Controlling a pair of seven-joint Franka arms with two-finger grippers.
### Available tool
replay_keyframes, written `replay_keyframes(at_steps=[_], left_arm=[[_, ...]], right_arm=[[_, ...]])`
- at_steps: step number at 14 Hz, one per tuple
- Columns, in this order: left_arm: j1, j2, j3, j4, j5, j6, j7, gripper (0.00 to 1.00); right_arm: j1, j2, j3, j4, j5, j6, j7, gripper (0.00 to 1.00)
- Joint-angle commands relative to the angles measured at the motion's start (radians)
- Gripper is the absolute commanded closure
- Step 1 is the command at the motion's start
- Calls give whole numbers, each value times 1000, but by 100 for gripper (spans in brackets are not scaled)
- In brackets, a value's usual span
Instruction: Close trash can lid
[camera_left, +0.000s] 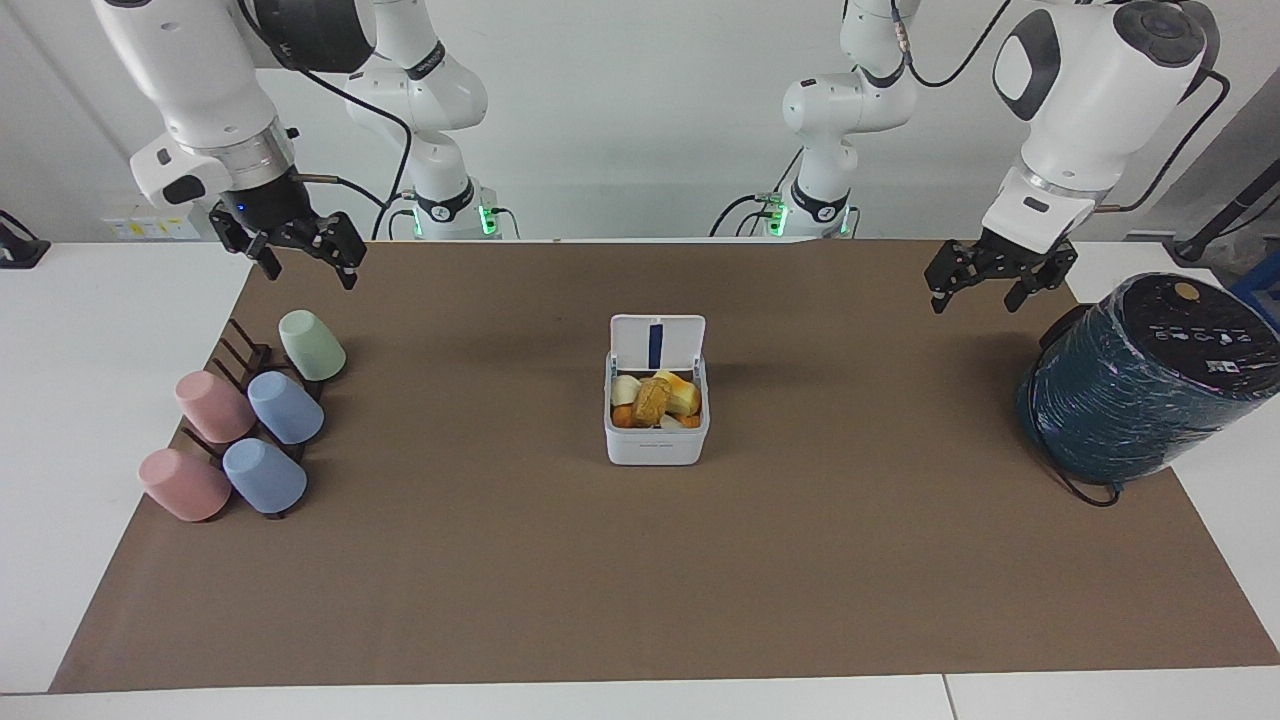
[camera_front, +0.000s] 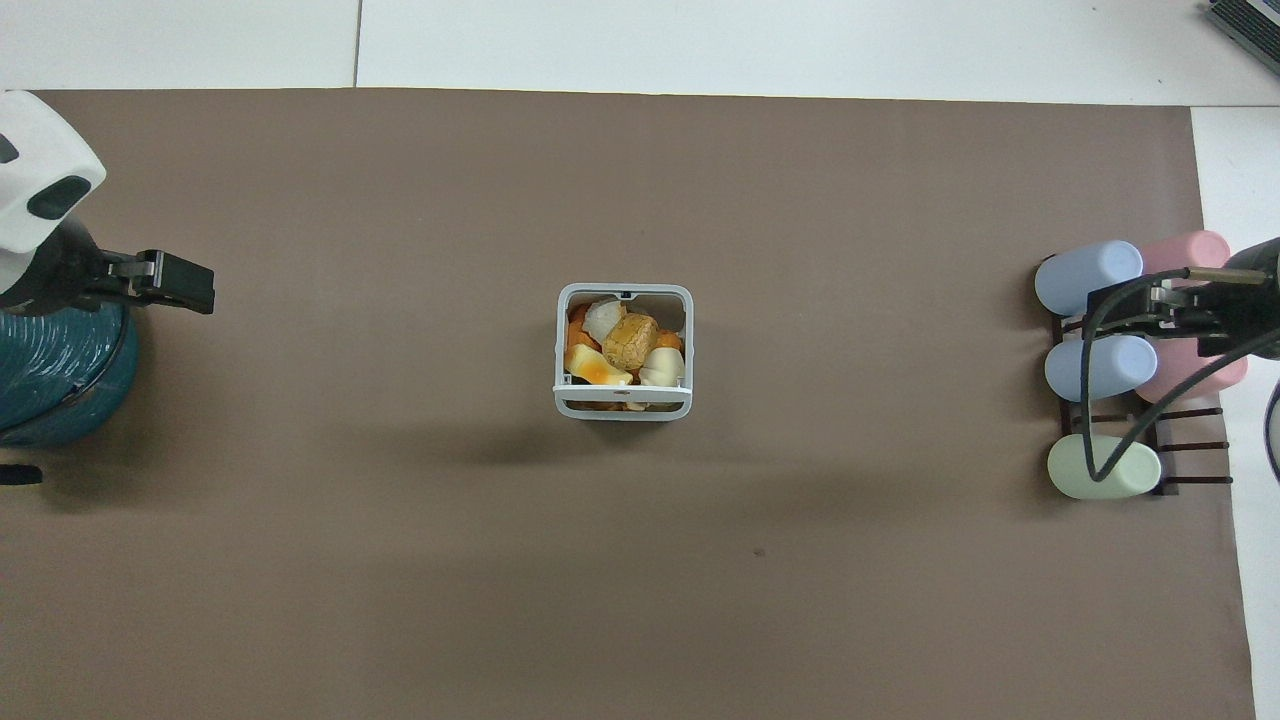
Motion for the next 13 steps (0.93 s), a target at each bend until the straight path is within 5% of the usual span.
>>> replay_keyframes(at_steps=[1, 4, 5, 8, 10, 13], left_arm=[[-2, -37, 6, -47, -12, 29, 0, 0], [-8, -49, 5, -73, -14, 33, -3, 0], [-19, -58, 3, -92, -15, 50, -41, 11], [-112, -104, 0, -208, -26, 145, -208, 73], [-221, -155, 0, -312, -26, 215, -291, 90], [-324, -163, 0, -325, -40, 217, -371, 98]], right_arm=[[-3, -25, 3, -26, 14, 4, -23, 0], [-3, -41, 5, -24, 14, -6, -65, 0], [-4, -42, 0, -19, 13, -9, -109, 0], [-12, -47, -6, -10, 11, -30, -191, 0], [-12, -53, -6, -13, 11, -49, -188, 0], [-13, -58, -4, -19, 13, -47, -190, 0]])
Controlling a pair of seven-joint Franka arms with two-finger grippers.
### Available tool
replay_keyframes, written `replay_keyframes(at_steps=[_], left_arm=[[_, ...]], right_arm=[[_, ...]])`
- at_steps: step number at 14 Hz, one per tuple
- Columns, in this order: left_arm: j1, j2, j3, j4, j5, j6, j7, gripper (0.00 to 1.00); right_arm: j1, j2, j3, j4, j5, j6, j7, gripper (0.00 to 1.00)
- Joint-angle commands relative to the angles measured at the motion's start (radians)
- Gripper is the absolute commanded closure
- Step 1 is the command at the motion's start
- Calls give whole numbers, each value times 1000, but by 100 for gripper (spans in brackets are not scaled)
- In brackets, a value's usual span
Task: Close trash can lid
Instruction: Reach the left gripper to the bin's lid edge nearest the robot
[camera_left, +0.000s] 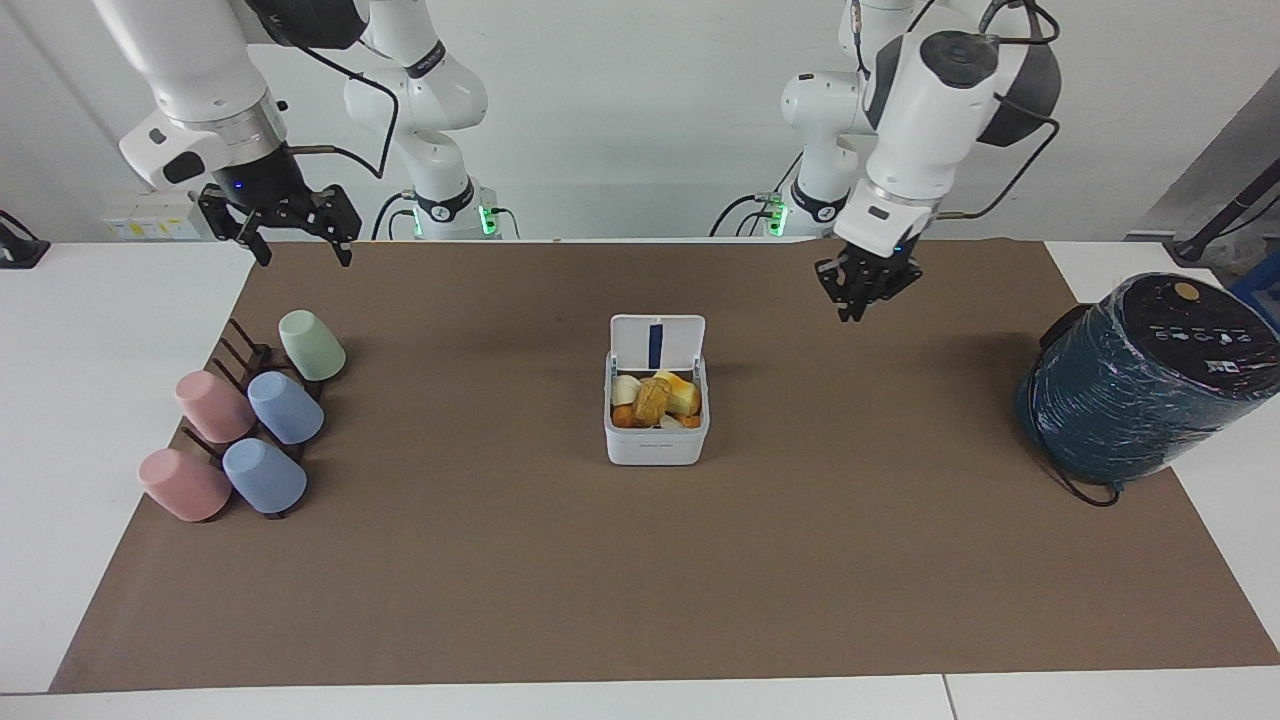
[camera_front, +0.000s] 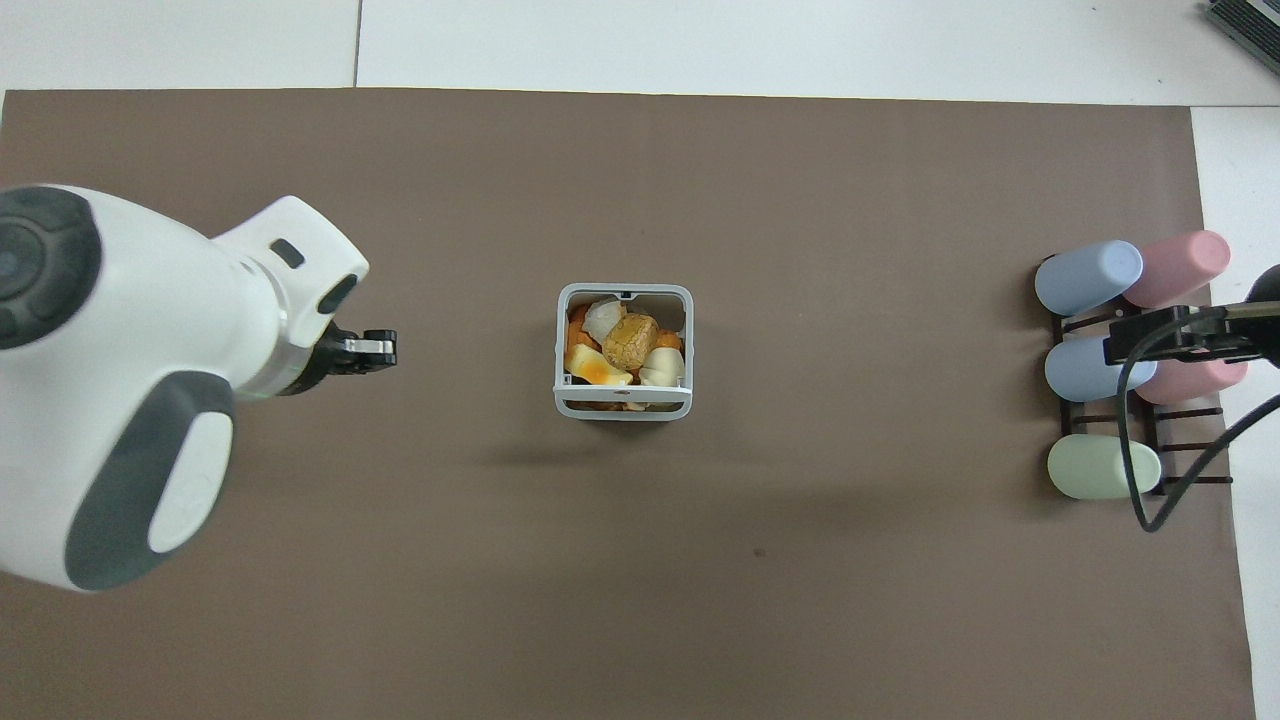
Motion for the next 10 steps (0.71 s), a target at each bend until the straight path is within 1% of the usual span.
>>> replay_keyframes(at_steps=[1, 2, 4, 6, 10], left_arm=[[-71, -52, 20, -58, -49, 38, -49, 100], [-96, -52, 20, -60, -70, 44, -69, 100], [-168, -52, 20, -80, -76, 71, -128, 100], [-234, -52, 20, -117, -83, 139, -186, 100], [-303, -14, 20, -140, -98, 231, -203, 100]], right_arm=[[-9, -22, 4, -20, 13, -6, -28, 0], [-8, -22, 5, -20, 13, -6, -28, 0], [-8, -22, 5, -20, 13, -6, -28, 0], [-8, -22, 5, -20, 13, -6, -28, 0], [-8, -22, 5, -20, 13, -6, -28, 0]])
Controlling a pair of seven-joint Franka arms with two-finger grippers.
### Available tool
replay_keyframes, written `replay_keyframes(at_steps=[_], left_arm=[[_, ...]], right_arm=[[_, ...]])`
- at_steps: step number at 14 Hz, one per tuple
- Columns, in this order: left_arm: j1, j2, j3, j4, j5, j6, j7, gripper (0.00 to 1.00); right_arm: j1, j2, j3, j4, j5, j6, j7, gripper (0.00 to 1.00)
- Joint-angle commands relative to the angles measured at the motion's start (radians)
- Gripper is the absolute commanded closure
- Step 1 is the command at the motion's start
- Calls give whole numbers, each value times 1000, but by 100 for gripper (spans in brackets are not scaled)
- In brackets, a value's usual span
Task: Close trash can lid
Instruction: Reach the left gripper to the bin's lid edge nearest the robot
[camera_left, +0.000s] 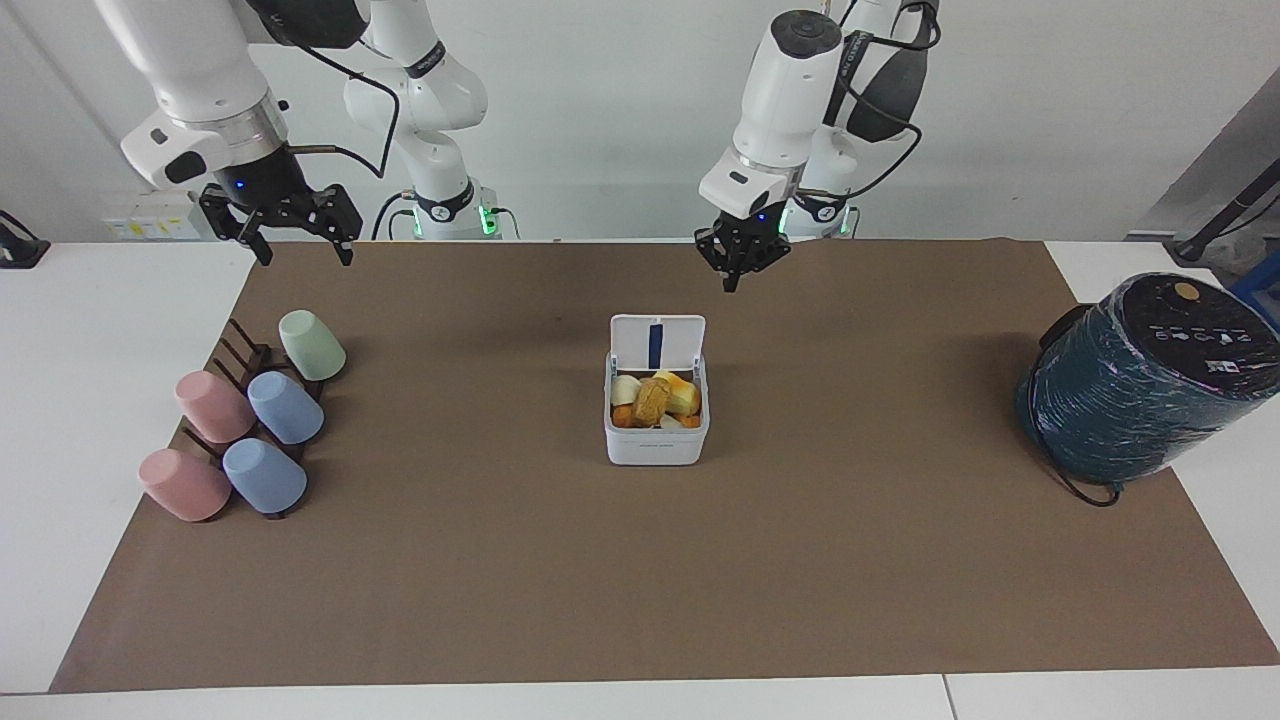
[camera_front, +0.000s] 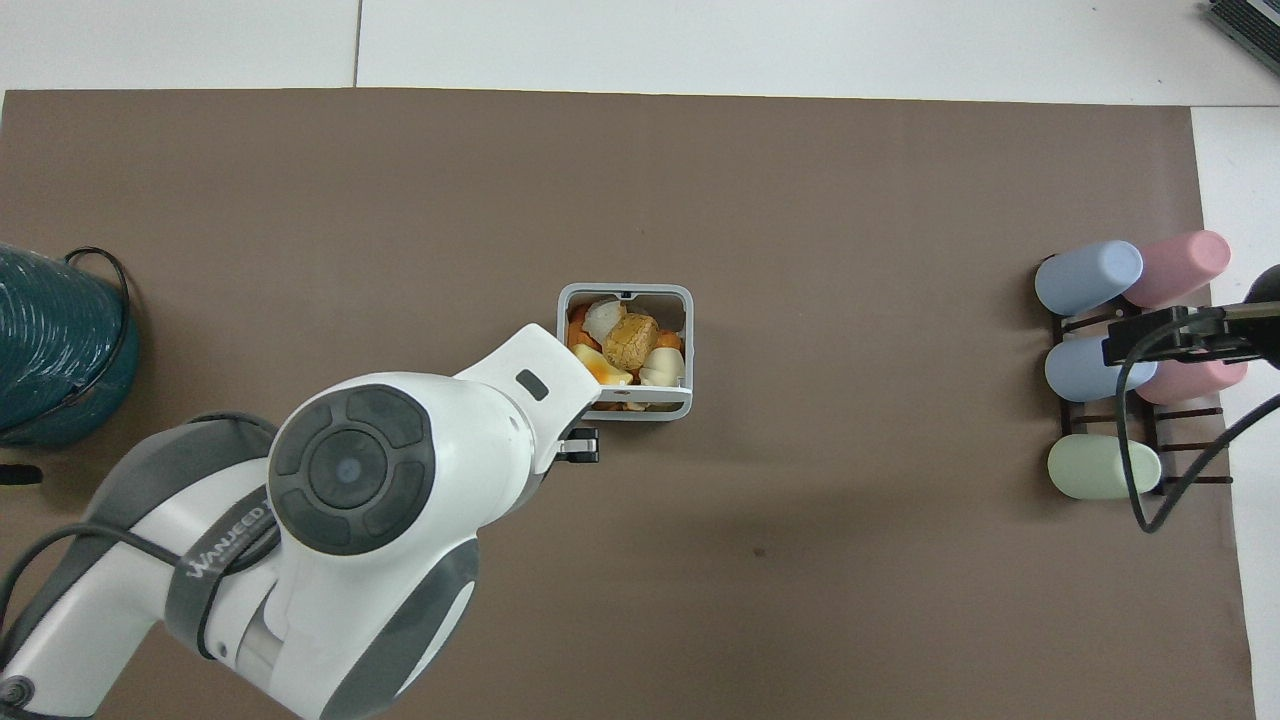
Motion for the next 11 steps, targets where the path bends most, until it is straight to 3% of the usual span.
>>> replay_keyframes(at_steps=[1, 11], left_arm=[[-43, 17, 20, -35, -15, 80, -8, 100], [-20, 146, 24, -35, -58, 442, -93, 100]], right_arm=[[-8, -22, 4, -20, 13, -5, -27, 0], [-8, -22, 4, -20, 13, -5, -27, 0]])
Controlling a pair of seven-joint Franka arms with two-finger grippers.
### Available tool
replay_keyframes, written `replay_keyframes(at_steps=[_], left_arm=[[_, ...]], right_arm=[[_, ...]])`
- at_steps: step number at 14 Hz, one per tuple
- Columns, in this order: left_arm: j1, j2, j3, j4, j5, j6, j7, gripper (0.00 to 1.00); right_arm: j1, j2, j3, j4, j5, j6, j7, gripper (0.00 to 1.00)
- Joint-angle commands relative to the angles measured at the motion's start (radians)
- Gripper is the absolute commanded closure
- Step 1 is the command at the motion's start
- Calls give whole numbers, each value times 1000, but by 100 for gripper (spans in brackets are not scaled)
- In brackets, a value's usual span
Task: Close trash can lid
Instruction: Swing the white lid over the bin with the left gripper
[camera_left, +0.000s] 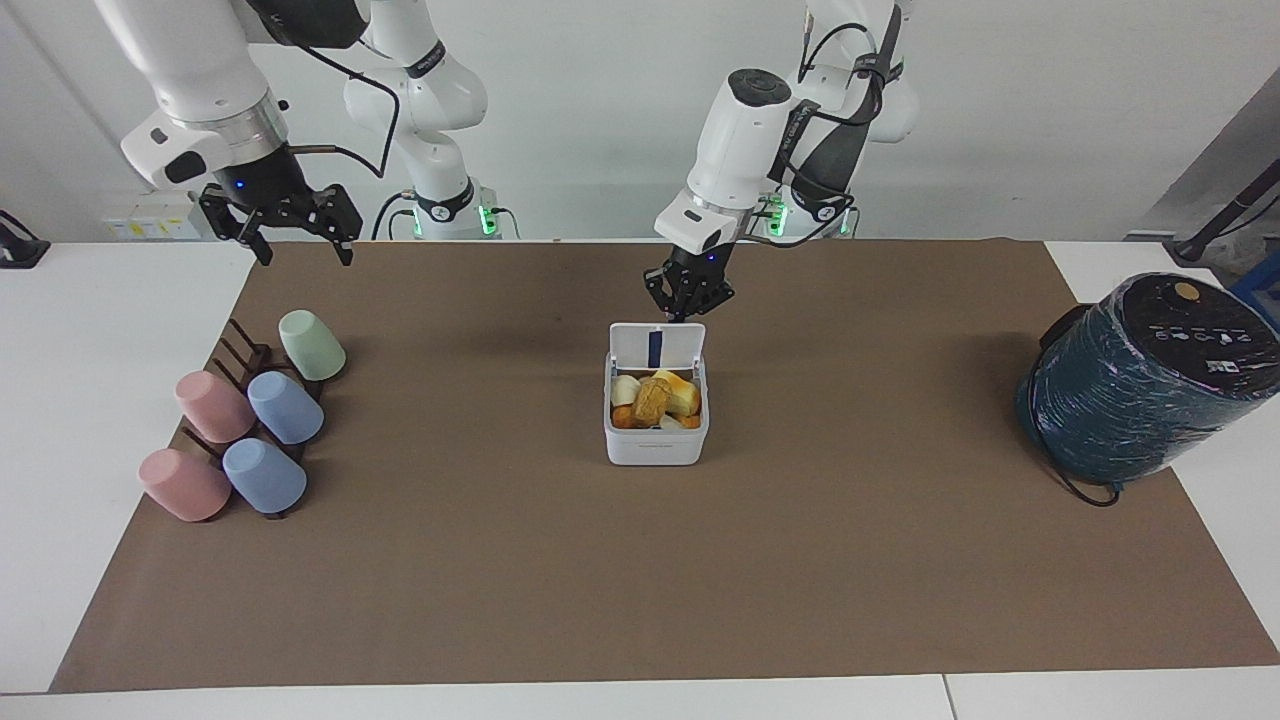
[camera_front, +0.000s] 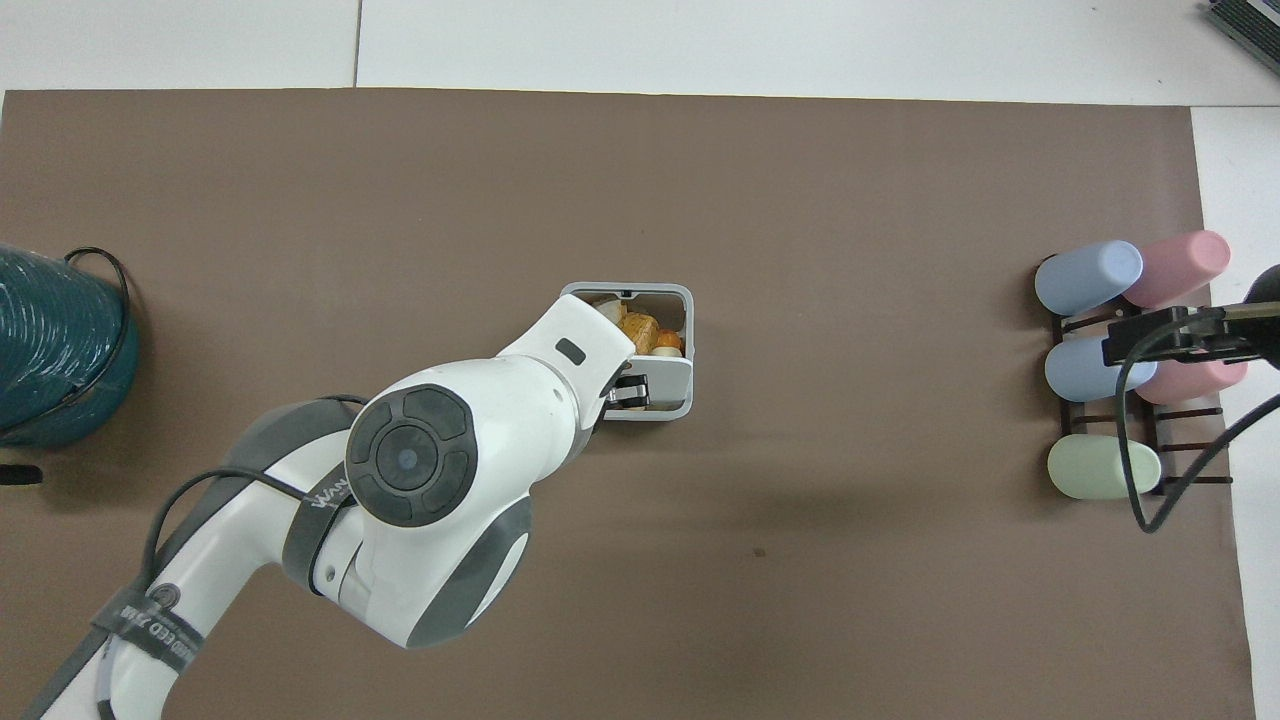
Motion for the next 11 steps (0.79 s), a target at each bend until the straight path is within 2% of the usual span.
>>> replay_keyframes(at_steps=[1, 6, 11], left_arm=[[19, 24, 7, -10, -23, 98, -14, 100], [32, 65, 7, -4, -49, 196, -14, 100], [42, 97, 7, -3, -51, 233, -14, 100]], right_arm=[[-8, -22, 4, -20, 13, -4, -27, 0], [-8, -22, 4, -20, 13, -5, -27, 0], [-8, -22, 4, -20, 13, -5, -27, 0]])
